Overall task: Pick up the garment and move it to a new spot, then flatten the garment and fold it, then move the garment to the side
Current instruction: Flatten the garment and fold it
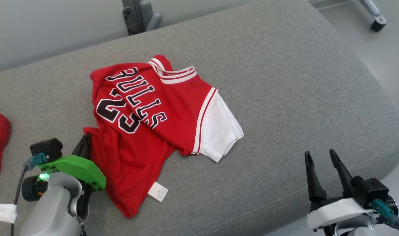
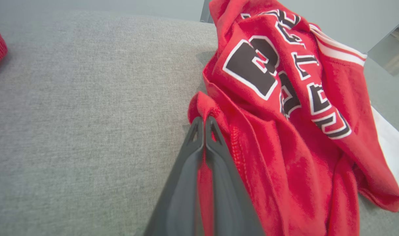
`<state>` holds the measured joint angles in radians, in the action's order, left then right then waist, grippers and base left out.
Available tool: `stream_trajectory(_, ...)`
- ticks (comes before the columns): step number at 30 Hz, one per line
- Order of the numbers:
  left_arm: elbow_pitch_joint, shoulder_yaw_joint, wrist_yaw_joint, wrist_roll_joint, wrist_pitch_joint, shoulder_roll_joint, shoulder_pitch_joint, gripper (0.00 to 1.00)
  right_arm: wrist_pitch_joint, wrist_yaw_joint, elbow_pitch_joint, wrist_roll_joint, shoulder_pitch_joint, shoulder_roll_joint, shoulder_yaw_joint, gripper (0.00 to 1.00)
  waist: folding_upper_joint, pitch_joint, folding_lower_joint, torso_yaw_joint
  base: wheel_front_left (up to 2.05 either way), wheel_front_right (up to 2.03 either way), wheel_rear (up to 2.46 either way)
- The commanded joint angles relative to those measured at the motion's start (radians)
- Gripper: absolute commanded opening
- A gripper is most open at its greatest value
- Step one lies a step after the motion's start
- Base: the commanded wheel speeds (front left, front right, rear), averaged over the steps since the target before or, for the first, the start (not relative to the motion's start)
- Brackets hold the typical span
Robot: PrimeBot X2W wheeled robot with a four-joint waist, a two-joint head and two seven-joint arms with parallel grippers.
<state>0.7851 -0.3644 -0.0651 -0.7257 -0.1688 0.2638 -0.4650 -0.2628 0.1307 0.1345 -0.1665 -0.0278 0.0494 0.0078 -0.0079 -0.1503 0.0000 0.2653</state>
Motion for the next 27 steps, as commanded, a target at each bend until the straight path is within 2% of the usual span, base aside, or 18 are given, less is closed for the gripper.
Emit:
stream_trajectory(1, 0.003, 0.005, 0.006, 0.016, -0.008, 0.012, -0.021, 0.0, -0.003, 0.0, 0.002, 0.004, 0.012, 0.002, -0.002, 1.0, 0.0079, 0.001, 0.0, -0.003, 0.0, 0.0, 0.0)
stream_trajectory(9, 0.061, -0.007, 0.048, 0.078, -0.047, 0.07, -0.103, 0.0, -0.003, 0.0, 0.003, 0.013, 0.015, 0.002, 0.001, 1.0, 0.0079, 0.004, 0.0, -0.009, 0.0, 0.0, 0.0)
stream_trajectory(14, 0.138, -0.018, 0.034, 0.081, -0.06, 0.068, -0.119, 0.0, -0.003, 0.0, 0.006, 0.02, 0.014, 0.002, 0.006, 1.0, 0.0079, 0.006, 0.0, -0.007, 0.0, 0.0, 0.0)
stream_trajectory(15, 0.146, -0.014, 0.036, 0.083, -0.069, 0.067, -0.121, 0.47, -0.003, 0.0, 0.006, 0.022, 0.012, 0.002, 0.006, 1.0, 0.0079, 0.007, 0.0, -0.007, 0.0, 0.0, 0.0)
stream_trajectory(16, 0.152, -0.006, 0.043, 0.083, -0.077, 0.066, -0.122, 1.0, -0.003, 0.0, 0.006, 0.023, 0.008, 0.002, 0.005, 1.0, 0.0079, 0.01, 0.0, -0.008, 0.0, 0.0, 0.0)
stream_trajectory(21, 0.098, 0.055, 0.071, 0.088, -0.098, 0.053, -0.08, 1.0, -0.003, 0.0, -0.002, 0.034, -0.014, 0.002, -0.019, 1.0, 0.0079, 0.025, 0.0, -0.028, 0.0, 0.0, 0.0)
stream_trajectory(23, -0.053, 0.127, 0.101, 0.139, -0.096, 0.041, -0.008, 1.0, -0.003, 0.0, -0.02, 0.047, -0.023, 0.002, -0.038, 1.0, 0.0079, 0.035, 0.0, -0.053, 0.0, 0.0, 0.0)
stream_trajectory(27, -0.269, 0.209, 0.114, 0.226, -0.095, -0.003, 0.122, 1.0, -0.003, 0.0, -0.05, 0.083, -0.036, 0.002, -0.07, 1.0, 0.0079, 0.058, 0.0, -0.089, 0.0, 0.0, 0.0)
